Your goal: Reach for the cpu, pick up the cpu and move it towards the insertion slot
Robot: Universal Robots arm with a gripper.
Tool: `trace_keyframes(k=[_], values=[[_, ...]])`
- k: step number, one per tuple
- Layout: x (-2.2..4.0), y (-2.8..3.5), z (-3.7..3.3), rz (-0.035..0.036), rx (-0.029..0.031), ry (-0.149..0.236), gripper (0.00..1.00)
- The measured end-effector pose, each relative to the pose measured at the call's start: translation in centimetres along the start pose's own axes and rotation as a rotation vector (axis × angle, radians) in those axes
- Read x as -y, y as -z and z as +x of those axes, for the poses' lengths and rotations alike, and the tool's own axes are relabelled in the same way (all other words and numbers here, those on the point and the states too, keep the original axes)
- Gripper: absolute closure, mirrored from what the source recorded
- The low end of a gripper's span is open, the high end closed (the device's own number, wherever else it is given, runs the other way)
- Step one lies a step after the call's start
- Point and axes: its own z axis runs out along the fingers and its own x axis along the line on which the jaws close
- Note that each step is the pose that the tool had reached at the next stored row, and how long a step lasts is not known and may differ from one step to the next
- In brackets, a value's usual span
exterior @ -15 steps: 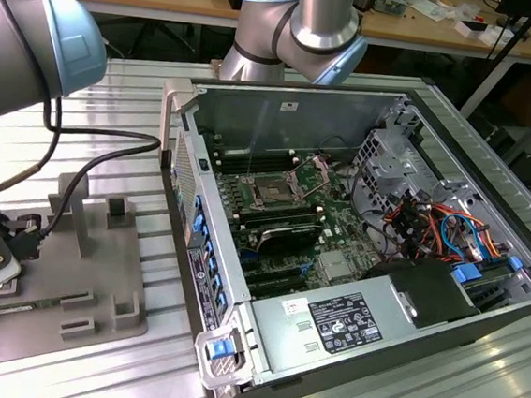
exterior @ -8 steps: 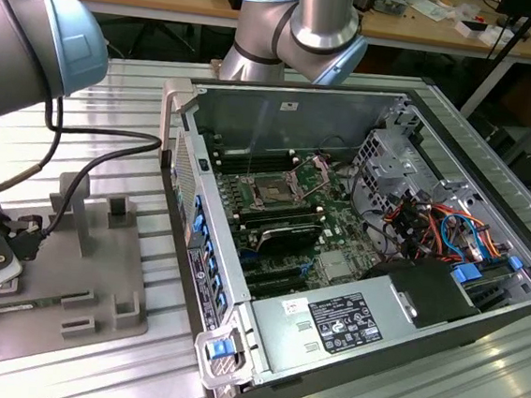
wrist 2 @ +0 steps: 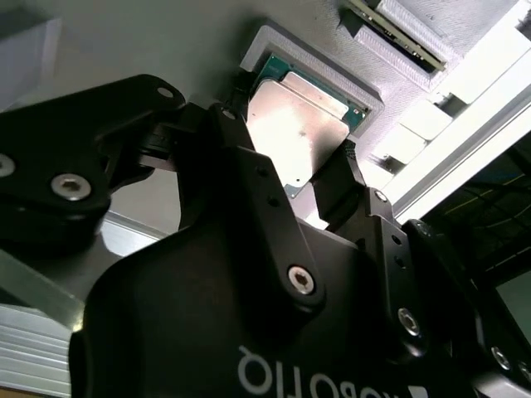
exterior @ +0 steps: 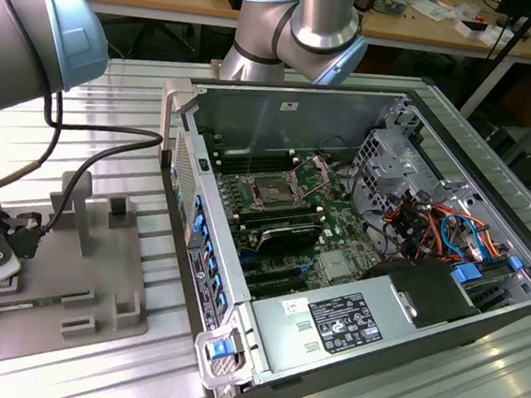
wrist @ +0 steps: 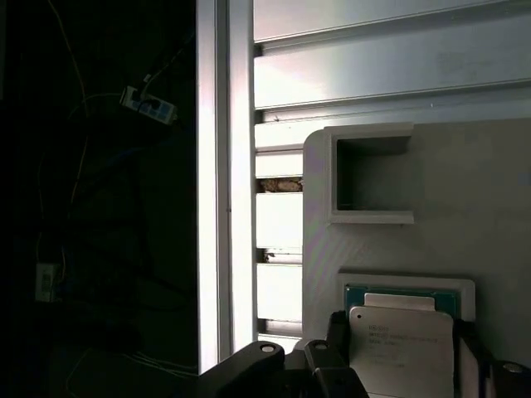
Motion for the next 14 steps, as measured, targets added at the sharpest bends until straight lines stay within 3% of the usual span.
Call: trace_keyframes(k=[6,14], values=[[0.00,0.09,0.01,0.0002,-0.0003,0.000,0.45],[-0.03,0.81,0.01,0.0001,-0.0001,0.000,0.45]])
